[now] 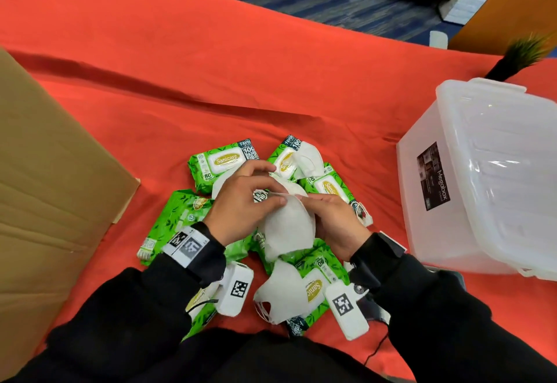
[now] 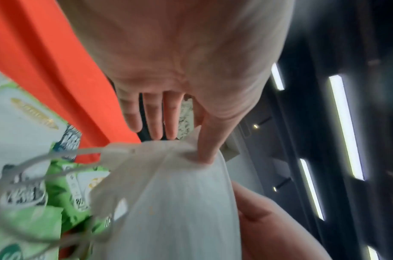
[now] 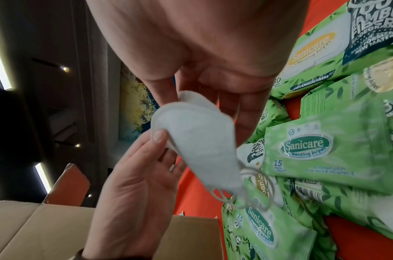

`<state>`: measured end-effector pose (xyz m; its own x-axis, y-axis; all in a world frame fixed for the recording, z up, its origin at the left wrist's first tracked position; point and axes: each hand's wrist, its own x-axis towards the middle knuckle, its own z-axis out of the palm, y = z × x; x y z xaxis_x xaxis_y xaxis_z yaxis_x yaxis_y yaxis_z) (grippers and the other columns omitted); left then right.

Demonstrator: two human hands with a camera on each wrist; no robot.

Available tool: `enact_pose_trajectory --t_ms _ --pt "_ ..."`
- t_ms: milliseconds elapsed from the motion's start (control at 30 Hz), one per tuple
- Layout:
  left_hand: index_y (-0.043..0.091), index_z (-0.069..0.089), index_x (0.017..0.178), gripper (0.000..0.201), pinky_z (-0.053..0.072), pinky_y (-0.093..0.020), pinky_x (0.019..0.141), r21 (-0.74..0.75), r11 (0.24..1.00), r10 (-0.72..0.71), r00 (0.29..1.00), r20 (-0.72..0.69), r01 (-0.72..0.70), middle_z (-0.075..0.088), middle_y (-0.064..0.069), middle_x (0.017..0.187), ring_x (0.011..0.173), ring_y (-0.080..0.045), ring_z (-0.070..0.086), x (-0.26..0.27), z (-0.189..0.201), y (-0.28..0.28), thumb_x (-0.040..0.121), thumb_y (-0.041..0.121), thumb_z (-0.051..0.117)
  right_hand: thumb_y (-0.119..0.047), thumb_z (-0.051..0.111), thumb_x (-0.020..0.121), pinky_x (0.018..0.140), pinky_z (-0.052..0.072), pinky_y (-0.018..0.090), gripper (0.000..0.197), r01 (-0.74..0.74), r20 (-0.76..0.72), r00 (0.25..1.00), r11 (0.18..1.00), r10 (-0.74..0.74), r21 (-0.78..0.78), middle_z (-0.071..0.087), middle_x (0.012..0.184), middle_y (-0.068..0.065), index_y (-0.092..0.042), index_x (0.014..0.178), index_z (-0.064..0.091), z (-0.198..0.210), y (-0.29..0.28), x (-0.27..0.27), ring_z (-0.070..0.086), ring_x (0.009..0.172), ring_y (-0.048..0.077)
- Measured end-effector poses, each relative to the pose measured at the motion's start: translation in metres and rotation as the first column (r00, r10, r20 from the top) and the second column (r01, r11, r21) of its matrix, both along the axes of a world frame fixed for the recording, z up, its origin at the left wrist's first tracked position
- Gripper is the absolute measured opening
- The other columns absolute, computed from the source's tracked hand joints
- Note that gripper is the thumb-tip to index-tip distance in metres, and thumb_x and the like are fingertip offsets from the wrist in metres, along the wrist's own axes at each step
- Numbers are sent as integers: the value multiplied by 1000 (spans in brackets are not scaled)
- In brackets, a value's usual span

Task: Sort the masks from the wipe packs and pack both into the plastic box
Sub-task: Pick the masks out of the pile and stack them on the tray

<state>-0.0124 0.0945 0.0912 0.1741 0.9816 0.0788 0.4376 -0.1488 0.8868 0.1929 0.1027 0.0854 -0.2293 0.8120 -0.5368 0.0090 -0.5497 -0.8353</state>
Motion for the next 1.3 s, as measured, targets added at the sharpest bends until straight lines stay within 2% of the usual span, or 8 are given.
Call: enact_pose_trajectory --t_ms 67,167,267,367,567,700,933,1300 --pt "28 80 87 11 44 -26 103 -146 989 2 994 112 15 68 12 116 117 -1 60 -3 -7 1 78 32 77 -29 64 98 71 50 36 35 34 -28 999 999 -35 -18 71 96 20 3 107 73 1 -3 -2 63 81 30" --pt "21 79 90 11 55 -38 88 -259 966 48 965 256 21 77 1 93 94 -14 72 -3 -9 -3 79 23 79 -27 66 96 75 55 37 27 10 -52 999 1000 -9 25 76 100 17 -3 106 77 4 -11 -3 70 86 28" --pt "19 75 102 25 52 -27 76 -287 956 149 936 319 -54 73 2 79 77 -14 68 -1 -14 -8 79 11 83 -2 73 88 74 60 33 19 -17 -58 998 992 24 122 78 100 16 -6 106 76 2 -19 -2 75 85 24" --pt "24 70 114 43 47 -21 68 -399 912 259 890 374 -98 62 2 63 65 -9 58 -1 -20 -12 78 8 85 4 73 85 77 62 35 24 -26 -46 998 989 33 145 77 99 19 -4 108 73 -3 -20 0 76 84 26" --pt "2 75 84 13 51 -22 71 -430 891 321 869 376 -143 75 -9 80 71 -9 66 3 -30 -20 76 5 85 2 71 88 72 60 32 23 -125 -6 992 987 126 102 76 99 21 7 111 70 -6 -24 1 74 82 24" --pt "8 71 72 14 47 -15 64 -397 908 298 874 383 -136 68 1 71 65 -5 60 5 -33 -21 78 4 84 -11 71 93 59 56 31 18 -45 95 995 991 33 128 74 87 13 5 101 73 -5 -23 1 69 75 19" --pt "-2 73 77 14 47 -16 64 -398 907 304 872 384 -141 72 -2 74 67 -6 63 2 -40 -26 81 9 82 -5 71 92 53 56 28 11 -23 86 996 994 14 110 75 85 10 3 99 75 -6 -27 0 71 71 17" --pt "6 71 75 13 47 -16 61 -397 906 298 887 352 -146 68 -2 69 62 -6 60 3 -47 -40 78 5 84 -9 71 92 51 56 29 14 28 93 995 996 -36 84 74 80 12 4 96 73 -12 -42 4 70 67 19"
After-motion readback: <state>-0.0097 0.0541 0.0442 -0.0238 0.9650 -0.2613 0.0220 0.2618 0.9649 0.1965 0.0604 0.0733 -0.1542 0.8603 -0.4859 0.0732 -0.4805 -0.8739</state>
